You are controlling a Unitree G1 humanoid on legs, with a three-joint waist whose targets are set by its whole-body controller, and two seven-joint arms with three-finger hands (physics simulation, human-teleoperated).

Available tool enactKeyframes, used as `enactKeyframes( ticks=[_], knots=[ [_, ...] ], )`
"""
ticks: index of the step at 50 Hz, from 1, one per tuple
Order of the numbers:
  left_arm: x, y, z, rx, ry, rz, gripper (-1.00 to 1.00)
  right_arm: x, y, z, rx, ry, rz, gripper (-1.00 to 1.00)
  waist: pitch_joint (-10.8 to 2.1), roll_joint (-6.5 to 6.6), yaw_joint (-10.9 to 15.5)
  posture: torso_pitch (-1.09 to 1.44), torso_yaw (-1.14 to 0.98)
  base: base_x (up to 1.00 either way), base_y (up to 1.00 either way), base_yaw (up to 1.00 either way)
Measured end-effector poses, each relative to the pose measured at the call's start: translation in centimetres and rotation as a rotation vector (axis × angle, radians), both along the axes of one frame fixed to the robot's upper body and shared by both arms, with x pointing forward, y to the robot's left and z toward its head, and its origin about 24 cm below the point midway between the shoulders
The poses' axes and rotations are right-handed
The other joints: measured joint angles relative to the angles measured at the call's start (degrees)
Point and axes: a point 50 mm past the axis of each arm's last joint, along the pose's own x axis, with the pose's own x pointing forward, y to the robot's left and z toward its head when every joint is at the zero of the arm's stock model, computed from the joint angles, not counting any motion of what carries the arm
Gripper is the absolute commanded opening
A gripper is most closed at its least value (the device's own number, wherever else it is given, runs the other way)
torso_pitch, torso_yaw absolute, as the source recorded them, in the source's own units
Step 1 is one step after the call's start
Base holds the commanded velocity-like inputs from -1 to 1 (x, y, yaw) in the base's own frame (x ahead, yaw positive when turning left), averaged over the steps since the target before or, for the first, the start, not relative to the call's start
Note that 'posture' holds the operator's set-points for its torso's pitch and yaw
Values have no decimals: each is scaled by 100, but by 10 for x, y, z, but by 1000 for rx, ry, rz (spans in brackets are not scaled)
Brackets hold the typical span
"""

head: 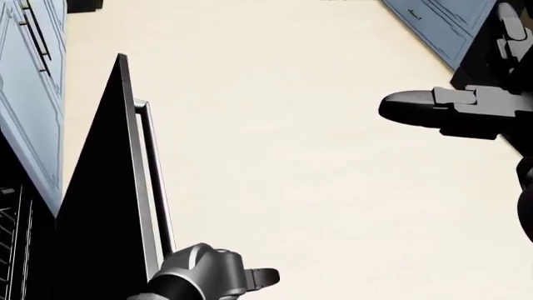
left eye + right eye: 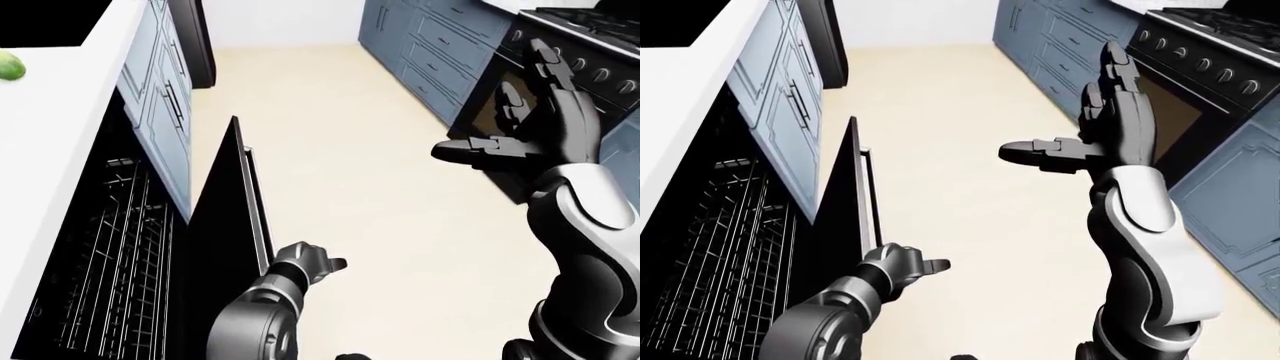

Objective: Close the dishwasher door

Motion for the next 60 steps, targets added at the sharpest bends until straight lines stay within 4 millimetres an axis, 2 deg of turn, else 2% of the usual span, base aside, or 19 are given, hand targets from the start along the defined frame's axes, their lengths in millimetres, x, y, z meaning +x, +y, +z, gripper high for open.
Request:
enactKeyframes(
  ticks=[22, 39, 60],
  knots=[
    [2, 13, 2, 53, 18, 55, 100, 0, 0, -1, -1, 1, 0, 100, -79, -12, -100, 94, 0, 0, 0, 0],
    [5, 20, 6, 59, 22, 137, 100, 1, 1, -3, -2, 10, -1, 100, -111, 99, -106, 94, 0, 0, 0, 0],
    [7, 29, 6, 32, 30, 203, 100, 1, 1, -3, -3, 8, 0, 100, -175, 127, -125, 94, 0, 0, 0, 0]
  ],
)
